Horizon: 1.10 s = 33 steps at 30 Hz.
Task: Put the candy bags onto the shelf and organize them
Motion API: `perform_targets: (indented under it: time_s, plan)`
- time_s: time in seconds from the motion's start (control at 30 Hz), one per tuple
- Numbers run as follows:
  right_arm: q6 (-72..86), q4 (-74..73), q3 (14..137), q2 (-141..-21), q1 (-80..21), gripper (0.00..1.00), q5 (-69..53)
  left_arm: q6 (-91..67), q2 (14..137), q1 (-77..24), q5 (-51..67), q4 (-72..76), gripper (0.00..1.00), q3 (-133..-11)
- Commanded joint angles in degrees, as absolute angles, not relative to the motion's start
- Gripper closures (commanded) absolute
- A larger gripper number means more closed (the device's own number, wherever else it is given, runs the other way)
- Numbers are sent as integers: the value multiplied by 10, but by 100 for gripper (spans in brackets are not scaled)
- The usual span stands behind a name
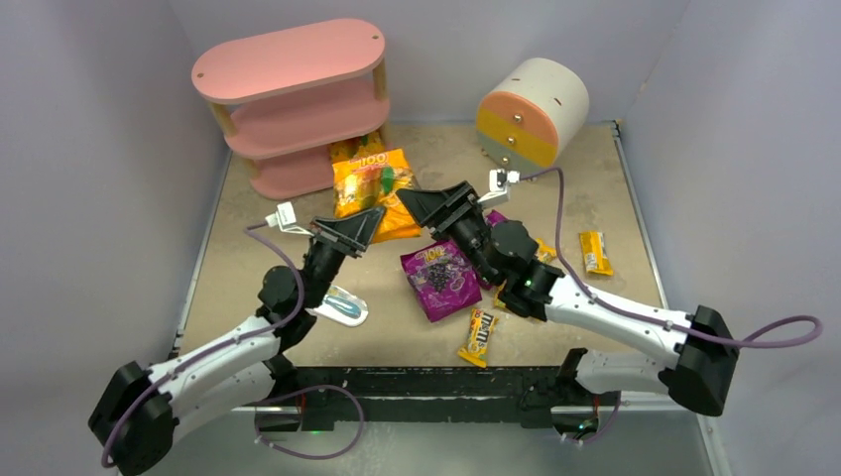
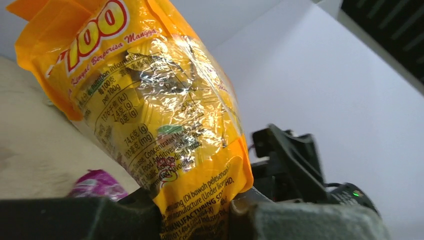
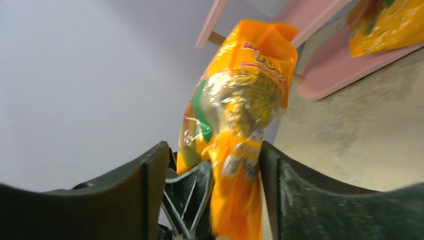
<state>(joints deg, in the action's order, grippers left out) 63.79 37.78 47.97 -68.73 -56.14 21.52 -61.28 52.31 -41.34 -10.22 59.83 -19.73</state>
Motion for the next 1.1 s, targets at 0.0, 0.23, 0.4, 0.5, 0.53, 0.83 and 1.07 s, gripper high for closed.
perform_targets:
  time_s: [0.0,0.23,0.4,0.5,0.53,0.83,1.07]
  plan:
    - [553,288,501,-622,-569,17,271,-526,422,-387,-174,394,100,-206]
    - [444,161,462,-537,-568,1,409,-434,389,-208,-13,210,100,-206]
    - [396,204,425,-500,-568,1,415,-427,515,-70,171,344,100,-199]
    - [379,200,428,-493,-567,2,435,-448,595,-6,228,460,100,-195]
    - [379,198,430,-490,-566,3,439,-453,618,13,228,474,100,-198]
    - [374,221,397,-461,-566,4,509,-420,773,117,256,539,100,-274]
    - [357,257,375,-435,-563,6,541,-537,945,168,379,781,100,-332]
